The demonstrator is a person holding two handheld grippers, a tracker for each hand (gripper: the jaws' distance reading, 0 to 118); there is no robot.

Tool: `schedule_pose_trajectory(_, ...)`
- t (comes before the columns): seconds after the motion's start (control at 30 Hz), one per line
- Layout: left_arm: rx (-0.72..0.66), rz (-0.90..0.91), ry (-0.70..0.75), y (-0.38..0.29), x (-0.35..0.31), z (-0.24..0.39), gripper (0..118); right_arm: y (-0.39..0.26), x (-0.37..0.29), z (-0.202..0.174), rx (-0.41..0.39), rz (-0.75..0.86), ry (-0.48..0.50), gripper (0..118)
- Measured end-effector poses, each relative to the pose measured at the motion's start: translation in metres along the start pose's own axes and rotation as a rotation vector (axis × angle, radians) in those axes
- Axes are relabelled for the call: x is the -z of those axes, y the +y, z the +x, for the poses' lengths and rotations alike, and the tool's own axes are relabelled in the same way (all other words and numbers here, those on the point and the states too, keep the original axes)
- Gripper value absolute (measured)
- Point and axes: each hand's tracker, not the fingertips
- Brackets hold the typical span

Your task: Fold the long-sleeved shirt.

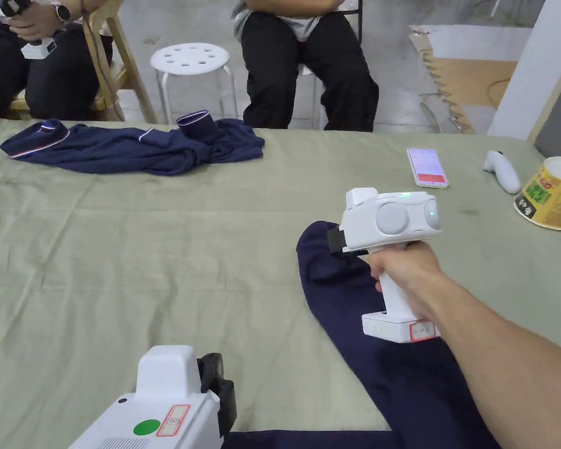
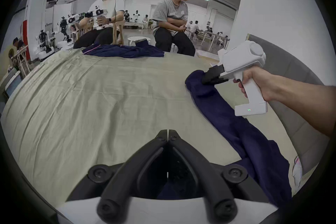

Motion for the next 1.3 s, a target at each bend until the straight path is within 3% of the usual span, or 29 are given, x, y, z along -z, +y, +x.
schedule_pose_trajectory(0.1, 0.012, 0.014, -0.008, -0.002, -0.022, 0.007, 3, -0.005, -0.041, 0.016, 0.088, 0.078, 0.071, 3)
schedule_pose_trajectory(0.23, 0.053, 0.043, -0.012, -0.007, -0.062, 0.018, 3, -0.036, -0.143, 0.008, 0.046, 0.224, 0.035, 3)
schedule_pose_trajectory(0.4, 0.100, 0.096, -0.034, -0.018, -0.121, 0.032, 3, -0.114, -0.261, -0.014, -0.026, 0.271, -0.039, 3)
schedule_pose_trajectory(0.53, 0.135, 0.119, -0.042, -0.040, -0.167, 0.037, 3, -0.200, -0.326, -0.031, 0.045, 0.286, -0.074, 3)
schedule_pose_trajectory(0.6, 0.140, 0.118, -0.056, -0.053, -0.183, 0.035, 3, -0.244, -0.345, -0.040, 0.053, 0.244, -0.069, 3)
schedule_pose_trajectory(0.7, 0.138, 0.096, -0.058, -0.075, -0.202, 0.030, 3, -0.313, -0.365, -0.054, 0.133, 0.180, -0.052, 3)
schedule_pose_trajectory(0.8, 0.131, 0.060, -0.052, -0.097, -0.211, 0.021, 3, -0.367, -0.372, -0.073, 0.096, 0.113, -0.104, 3)
schedule_pose_trajectory(0.83, 0.123, 0.036, -0.047, -0.105, -0.212, 0.019, 3, -0.381, -0.370, -0.075, 0.141, 0.102, -0.133, 3)
schedule_pose_trajectory(0.93, 0.095, -0.011, -0.053, -0.121, -0.209, 0.014, 3, -0.407, -0.354, -0.078, 0.181, 0.033, -0.087, 3)
schedule_pose_trajectory(1.0, 0.097, -0.025, -0.039, -0.130, -0.206, 0.013, 3, -0.416, -0.341, -0.082, 0.131, 0.001, -0.124, 3)
schedule_pose_trajectory(1.13, 0.082, -0.056, -0.041, -0.142, -0.200, 0.013, 3, -0.429, -0.317, -0.076, 0.140, -0.123, -0.133, 4)
schedule_pose_trajectory(1.17, 0.079, -0.056, -0.039, -0.144, -0.200, 0.014, 3, -0.430, -0.321, -0.074, 0.148, -0.102, -0.105, 7)
schedule_pose_trajectory(1.2, 0.074, -0.057, -0.037, -0.144, -0.200, 0.014, 3, -0.429, -0.325, -0.073, 0.163, -0.089, -0.079, 22)
schedule_pose_trajectory(1.27, 0.066, -0.054, -0.041, -0.145, -0.202, 0.014, 3, -0.429, -0.344, -0.073, 0.178, -0.046, -0.052, 101)
schedule_pose_trajectory(1.3, 0.062, -0.051, -0.039, -0.145, -0.202, 0.014, 3, -0.426, -0.351, -0.074, 0.173, -0.023, -0.047, 118)
